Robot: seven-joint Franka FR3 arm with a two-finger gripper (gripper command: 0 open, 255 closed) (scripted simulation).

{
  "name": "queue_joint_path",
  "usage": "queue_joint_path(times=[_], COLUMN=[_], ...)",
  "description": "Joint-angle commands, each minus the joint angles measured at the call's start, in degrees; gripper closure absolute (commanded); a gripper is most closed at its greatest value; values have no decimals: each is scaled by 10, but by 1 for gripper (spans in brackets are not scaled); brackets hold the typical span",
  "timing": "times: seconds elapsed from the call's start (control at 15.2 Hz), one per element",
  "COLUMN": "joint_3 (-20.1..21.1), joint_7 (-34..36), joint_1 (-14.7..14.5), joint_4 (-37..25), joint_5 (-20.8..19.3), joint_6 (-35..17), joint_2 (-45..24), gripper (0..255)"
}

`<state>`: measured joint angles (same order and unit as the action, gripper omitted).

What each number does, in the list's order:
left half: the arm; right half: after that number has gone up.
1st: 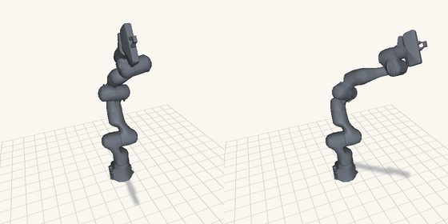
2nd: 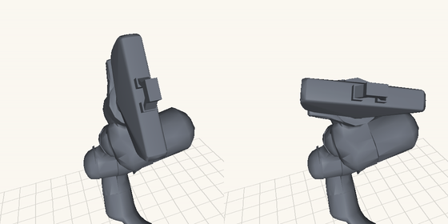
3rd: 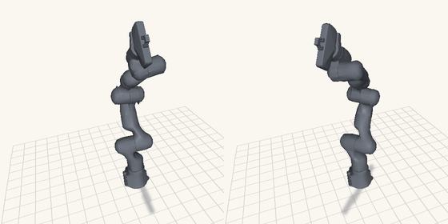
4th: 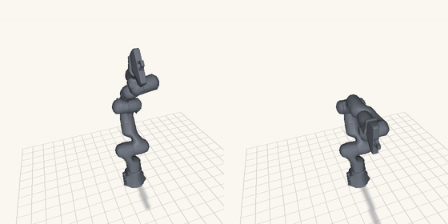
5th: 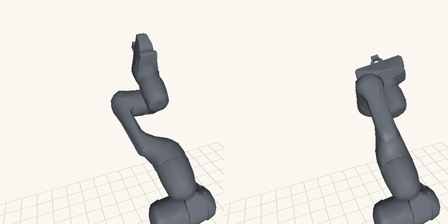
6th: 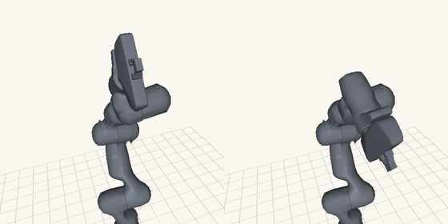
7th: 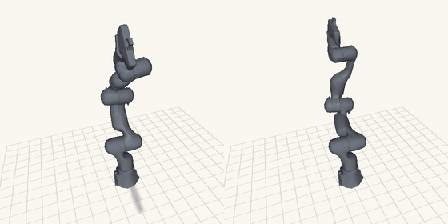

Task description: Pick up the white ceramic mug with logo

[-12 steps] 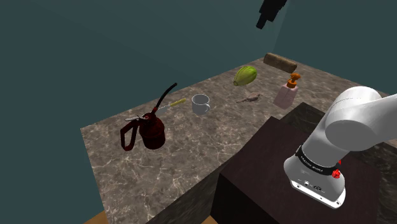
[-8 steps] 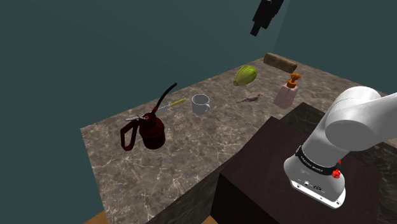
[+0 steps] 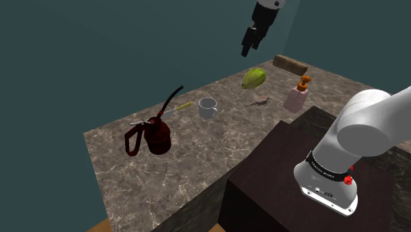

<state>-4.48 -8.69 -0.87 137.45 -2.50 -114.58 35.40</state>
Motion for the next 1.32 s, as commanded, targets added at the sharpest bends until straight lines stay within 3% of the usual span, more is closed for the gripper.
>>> queue_joint_path(times=[0.0, 0.66, 1.25], joint_3=[-5, -31, -36], joint_7=[-4, -39, -98], joint_1=[-2, -17, -24], joint_4=[8, 0, -69], joint_5=[3, 38, 112], joint_6=[-35, -194, -296], joint_2=[-31, -222, -421], gripper=[0, 0, 0])
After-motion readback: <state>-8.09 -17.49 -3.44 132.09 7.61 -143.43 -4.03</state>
